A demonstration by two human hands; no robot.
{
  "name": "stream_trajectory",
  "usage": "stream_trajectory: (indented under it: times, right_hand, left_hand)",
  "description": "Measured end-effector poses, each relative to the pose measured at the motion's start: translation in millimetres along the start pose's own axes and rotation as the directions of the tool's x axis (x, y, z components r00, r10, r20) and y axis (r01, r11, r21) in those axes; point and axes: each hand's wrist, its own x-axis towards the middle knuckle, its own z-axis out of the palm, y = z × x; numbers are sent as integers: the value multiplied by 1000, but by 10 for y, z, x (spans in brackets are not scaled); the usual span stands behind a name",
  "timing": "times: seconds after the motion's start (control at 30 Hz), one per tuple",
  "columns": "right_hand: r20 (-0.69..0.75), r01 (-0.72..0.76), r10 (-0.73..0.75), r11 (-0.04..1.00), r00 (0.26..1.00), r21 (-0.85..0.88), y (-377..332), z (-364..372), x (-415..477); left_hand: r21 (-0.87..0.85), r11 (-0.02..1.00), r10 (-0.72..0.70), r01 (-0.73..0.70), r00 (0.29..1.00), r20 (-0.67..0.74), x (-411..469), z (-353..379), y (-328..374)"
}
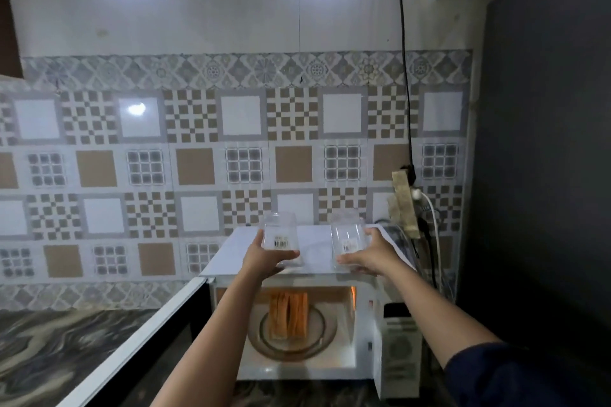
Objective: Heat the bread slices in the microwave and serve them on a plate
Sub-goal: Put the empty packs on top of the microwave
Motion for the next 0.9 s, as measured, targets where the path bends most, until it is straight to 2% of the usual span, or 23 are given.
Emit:
stream_trajectory:
  times: [0.13,0.23,0.3,0.37,0.47,0.67,0.9]
  right_hand:
    - [68,-93,100,990,993,-103,-40,97,320]
    - [63,-111,126,974,990,-199,-32,177,490]
    - [53,-111,131,953,990,-281,-22,213,573]
    - [51,-118,139,948,989,-294,-23,239,647]
    - [32,-122,139,941,990,-316,-45,252,715]
    - [12,-104,113,947,993,-304,-44,304,754]
    - [26,-88,101,946,995,-311,-49,318,759]
  left_hand:
    - [151,988,-45,40,999,27,350,-16,-22]
    - [279,958,-78,65,996,38,536,-11,-59]
    - [365,927,-91,81,996,9,636,-5,-112]
    - [428,898,-85,100,995,-55,677,-2,-150]
    - [512,855,-53,83,996,-73,716,0,-169]
    - [518,854,-21,38,999,-39,751,17,-134]
    - [538,842,3,40,997,-79,752,35,-179]
